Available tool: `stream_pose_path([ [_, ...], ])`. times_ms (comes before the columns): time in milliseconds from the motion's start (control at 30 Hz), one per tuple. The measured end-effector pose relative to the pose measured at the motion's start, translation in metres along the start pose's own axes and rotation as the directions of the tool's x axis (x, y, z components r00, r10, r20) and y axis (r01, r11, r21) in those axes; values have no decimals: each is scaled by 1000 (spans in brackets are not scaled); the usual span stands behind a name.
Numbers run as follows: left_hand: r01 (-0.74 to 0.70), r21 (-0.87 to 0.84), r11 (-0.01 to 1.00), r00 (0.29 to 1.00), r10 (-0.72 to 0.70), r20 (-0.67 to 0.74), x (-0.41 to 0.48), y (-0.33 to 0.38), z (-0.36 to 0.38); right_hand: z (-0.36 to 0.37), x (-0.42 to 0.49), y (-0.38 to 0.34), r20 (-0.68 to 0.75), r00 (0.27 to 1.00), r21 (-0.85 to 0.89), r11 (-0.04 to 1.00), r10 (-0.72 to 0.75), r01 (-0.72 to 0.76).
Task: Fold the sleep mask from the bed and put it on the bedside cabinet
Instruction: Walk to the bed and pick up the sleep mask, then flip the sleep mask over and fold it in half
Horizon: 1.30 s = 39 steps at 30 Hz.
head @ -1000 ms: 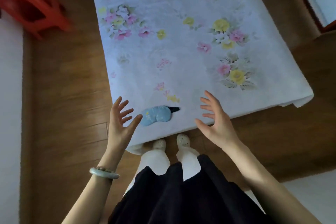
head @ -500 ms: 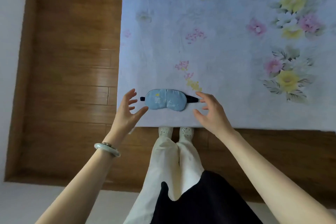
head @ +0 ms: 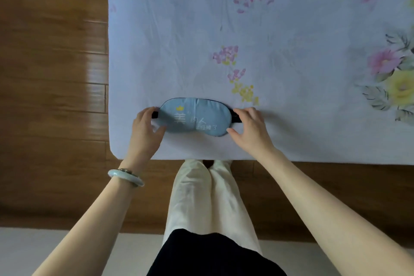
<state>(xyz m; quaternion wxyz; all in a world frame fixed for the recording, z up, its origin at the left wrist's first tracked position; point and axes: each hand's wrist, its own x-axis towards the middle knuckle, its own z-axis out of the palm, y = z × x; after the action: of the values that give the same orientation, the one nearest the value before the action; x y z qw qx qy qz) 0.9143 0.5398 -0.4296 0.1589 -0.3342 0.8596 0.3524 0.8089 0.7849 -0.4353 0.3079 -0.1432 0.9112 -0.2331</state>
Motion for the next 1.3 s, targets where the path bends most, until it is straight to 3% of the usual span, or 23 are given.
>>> stream_pose_path([
  [300, 58, 41, 997, 997, -56, -43, 8, 1, -1, 5, 25, -6, 20, 987, 89, 983, 158, -160],
  [533, -88, 203, 975, 989, 110, -101, 8, 9, -7, -11, 24, 11, -10, 994, 67, 992, 112, -111],
  [700, -93, 191, 977, 988, 115, -108, -2, 26, 6, -6, 24, 18, 56, 996, 80, 994, 69, -74],
  [800, -288, 177, 941, 957, 286, 37, -24, 43, 25, -2, 23, 18, 76, 992, 149, 982, 104, -115],
  [900, -433, 136, 891, 892, 401, 210, -48, 61, 47, -4, 17, 11, 110, 969, 326, 913, 222, -247],
  [1000, -502, 94, 860, 847, 466, 257, -63, 78, 63, -13, 6, -4, 108, 966, 457, 851, 237, -259],
  [1100, -428, 12, 904, 889, 419, 183, -73, 96, 64, -28, -9, -31, 88, 978, 553, 807, 192, -208],
  [1300, -304, -102, 947, 932, 274, -236, -81, 118, 39, -58, -37, -82, 53, 996, 676, 732, 68, -86],
])
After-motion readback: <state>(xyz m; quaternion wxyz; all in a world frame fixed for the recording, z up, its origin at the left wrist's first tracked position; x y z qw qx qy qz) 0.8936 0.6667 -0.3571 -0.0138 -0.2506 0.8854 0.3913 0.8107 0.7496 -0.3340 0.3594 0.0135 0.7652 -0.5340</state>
